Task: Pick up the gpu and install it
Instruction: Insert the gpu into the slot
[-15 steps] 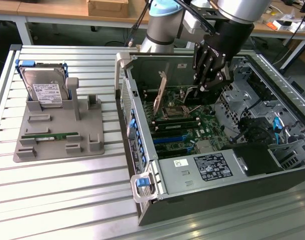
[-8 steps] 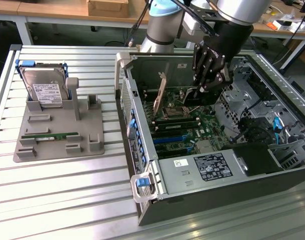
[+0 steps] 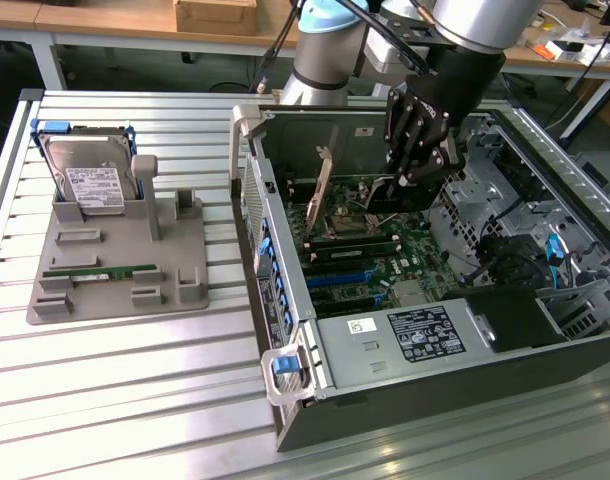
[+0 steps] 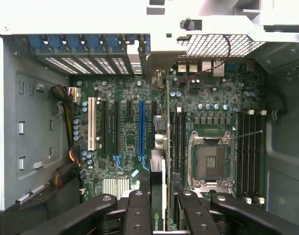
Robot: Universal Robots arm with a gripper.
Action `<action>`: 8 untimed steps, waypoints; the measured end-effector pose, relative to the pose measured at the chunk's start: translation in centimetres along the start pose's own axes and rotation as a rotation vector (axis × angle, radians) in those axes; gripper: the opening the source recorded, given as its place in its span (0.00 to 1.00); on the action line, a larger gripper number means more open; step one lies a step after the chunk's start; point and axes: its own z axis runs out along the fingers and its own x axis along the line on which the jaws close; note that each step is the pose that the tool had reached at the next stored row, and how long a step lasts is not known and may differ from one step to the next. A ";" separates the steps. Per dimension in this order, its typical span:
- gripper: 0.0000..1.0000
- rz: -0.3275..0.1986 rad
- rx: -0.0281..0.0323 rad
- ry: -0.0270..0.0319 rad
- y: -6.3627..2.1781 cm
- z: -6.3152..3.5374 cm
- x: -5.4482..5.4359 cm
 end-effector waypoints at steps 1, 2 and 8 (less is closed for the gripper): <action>0.26 0.000 0.0000 -0.0001 0.00 0.02 0.0; 0.26 0.000 0.0000 0.0001 0.00 0.05 0.0; 0.26 0.000 0.0000 0.0000 -0.02 0.28 0.0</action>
